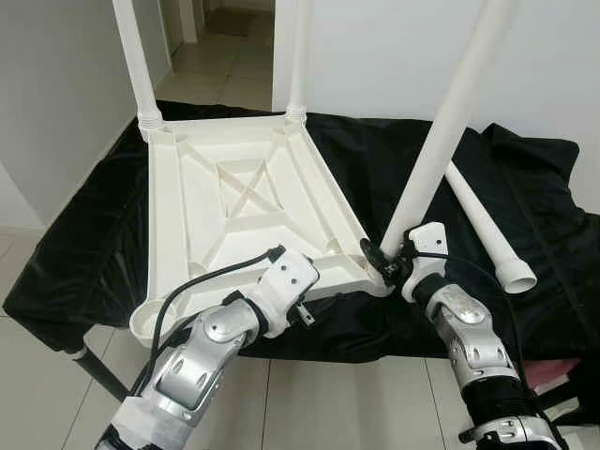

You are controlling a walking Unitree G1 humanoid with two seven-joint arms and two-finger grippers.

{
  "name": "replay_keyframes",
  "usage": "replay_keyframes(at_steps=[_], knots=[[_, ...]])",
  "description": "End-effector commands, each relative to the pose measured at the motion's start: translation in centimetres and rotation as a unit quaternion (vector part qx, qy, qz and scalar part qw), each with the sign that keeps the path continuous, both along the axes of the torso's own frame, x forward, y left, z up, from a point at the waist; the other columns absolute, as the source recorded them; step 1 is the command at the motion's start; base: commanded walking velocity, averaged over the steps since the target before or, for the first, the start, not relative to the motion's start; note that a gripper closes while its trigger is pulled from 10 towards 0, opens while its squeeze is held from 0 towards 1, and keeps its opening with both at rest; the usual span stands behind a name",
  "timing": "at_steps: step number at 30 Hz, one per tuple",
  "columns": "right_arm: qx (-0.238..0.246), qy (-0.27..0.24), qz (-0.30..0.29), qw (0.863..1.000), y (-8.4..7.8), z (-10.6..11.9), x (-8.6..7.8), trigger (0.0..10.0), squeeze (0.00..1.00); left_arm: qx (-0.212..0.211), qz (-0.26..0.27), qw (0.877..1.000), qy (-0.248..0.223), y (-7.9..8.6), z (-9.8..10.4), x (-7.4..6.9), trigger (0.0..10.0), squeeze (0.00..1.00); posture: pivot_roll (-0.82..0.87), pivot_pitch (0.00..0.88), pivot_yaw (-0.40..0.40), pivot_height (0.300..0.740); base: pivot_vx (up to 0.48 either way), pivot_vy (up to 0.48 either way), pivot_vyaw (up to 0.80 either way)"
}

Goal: Building children table

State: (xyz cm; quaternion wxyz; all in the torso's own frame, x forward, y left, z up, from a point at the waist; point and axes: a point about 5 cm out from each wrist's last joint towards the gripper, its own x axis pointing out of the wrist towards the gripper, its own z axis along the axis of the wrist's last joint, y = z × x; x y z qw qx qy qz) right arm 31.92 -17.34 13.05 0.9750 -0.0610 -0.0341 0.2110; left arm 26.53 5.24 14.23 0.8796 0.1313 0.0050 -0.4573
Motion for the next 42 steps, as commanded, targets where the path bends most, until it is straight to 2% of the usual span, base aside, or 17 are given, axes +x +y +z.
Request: replay_keyframes(at_steps=[1,2,4,8,10,14,15,16,19,23,25,28,30,31,35,36,42], knots=[[-0.019,0.018,-0.005,1.000,-0.5,-1.0,-0.2,0.0,0.00,0.006,-0.002,1.000,0.002,0.1,0.0,0.0,10.0,0.00,0.01,0.053,-0.038,0.740,0.000,0.000,0.00],[-0.016,0.018,-0.009,1.000,-0.5,-1.1,-0.3,10.0,0.00,0.008,-0.001,1.000,0.002,0.2,0.0,0.0,10.0,0.00,0.01,0.057,-0.037,0.740,0.000,0.000,0.00],[0.012,0.028,-0.033,0.999,-0.5,-1.2,-0.3,10.0,0.00,0.009,0.000,1.000,0.003,0.3,-0.1,-0.1,10.0,0.00,0.01,0.062,-0.037,0.740,0.000,0.000,0.00],[0.015,0.028,-0.051,0.998,-0.2,-1.3,-0.4,10.0,0.00,0.008,0.004,1.000,0.005,0.4,-0.1,-0.1,10.0,0.00,0.01,0.067,-0.038,0.740,0.000,0.000,0.00],[0.053,0.028,-0.108,0.992,0.7,-1.1,-0.8,10.0,0.00,0.008,0.011,1.000,0.009,0.6,0.0,0.0,10.0,0.00,0.01,0.076,-0.035,0.740,0.000,0.000,0.00],[0.071,0.026,-0.138,0.988,1.1,-1.0,-1.0,10.0,0.00,0.004,0.012,1.000,0.013,0.5,0.1,0.0,10.0,0.00,0.01,0.082,-0.030,0.740,0.000,0.000,0.00],[0.086,0.030,-0.169,0.981,1.1,-1.2,-1.0,10.0,0.00,0.000,0.013,1.000,0.016,0.5,0.2,0.0,10.0,0.00,0.01,0.088,-0.023,0.740,0.000,0.000,0.00],[0.086,0.030,-0.169,0.981,1.1,-1.2,-1.0,10.0,0.00,0.000,0.013,1.000,0.016,0.5,0.2,0.0,10.0,0.00,0.01,0.088,-0.023,0.740,0.000,0.000,0.00],[0.089,0.029,-0.229,0.969,1.3,-1.5,-1.1,10.0,0.00,-0.002,0.009,1.000,0.019,0.4,0.3,-0.3,10.0,0.00,0.02,0.095,-0.014,0.740,0.000,0.000,0.00],[0.105,0.035,-0.249,0.962,1.7,-1.6,-1.1,10.0,0.00,0.005,0.010,1.000,0.019,0.6,0.1,-0.3,10.0,0.00,0.02,0.098,-0.013,0.740,0.000,0.000,0.00],[0.117,0.028,-0.275,0.954,2.5,-1.3,-1.0,10.0,0.00,0.007,0.024,0.999,0.021,0.9,0.0,0.0,10.0,0.00,0.03,0.102,-0.008,0.740,0.000,0.000,0.00],[0.126,0.019,-0.290,0.948,3.4,-0.9,-1.0,10.0,0.00,0.003,0.033,0.999,0.023,1.0,0.1,0.2,10.0,0.00,0.03,0.104,-0.008,0.740,0.000,0.000,0.00],[0.118,0.011,-0.281,0.952,3.8,-0.6,-0.9,10.0,0.00,0.002,0.033,0.999,0.021,1.0,0.1,0.2,10.0,0.00,0.02,0.105,-0.008,0.740,0.000,0.000,0.00],[0.103,-0.006,-0.263,0.959,4.3,0.0,-0.8,10.0,0.00,0.002,0.033,0.999,0.021,0.8,0.2,0.2,10.0,0.00,0.02,0.102,-0.011,0.740,0.000,0.000,0.00],[0.099,-0.012,-0.257,0.961,4.3,0.2,-0.9,10.0,0.00,0.001,0.033,0.999,0.020,0.7,0.2,0.2,10.0,0.00,0.02,0.101,-0.012,0.740,0.000,0.000,0.00],[0.099,-0.012,-0.257,0.961,4.2,0.2,-0.9,10.0,1.00,0.000,0.034,0.999,0.020,0.7,0.2,0.3,10.0,0.00,0.02,0.099,-0.018,0.740,0.000,0.000,0.00],[0.110,-0.027,-0.228,0.967,3.9,0.7,-1.2,10.0,1.00,-0.005,0.040,0.999,0.017,0.7,0.4,0.5,10.0,0.00,0.01,0.094,-0.031,0.740,0.000,0.000,0.00]])
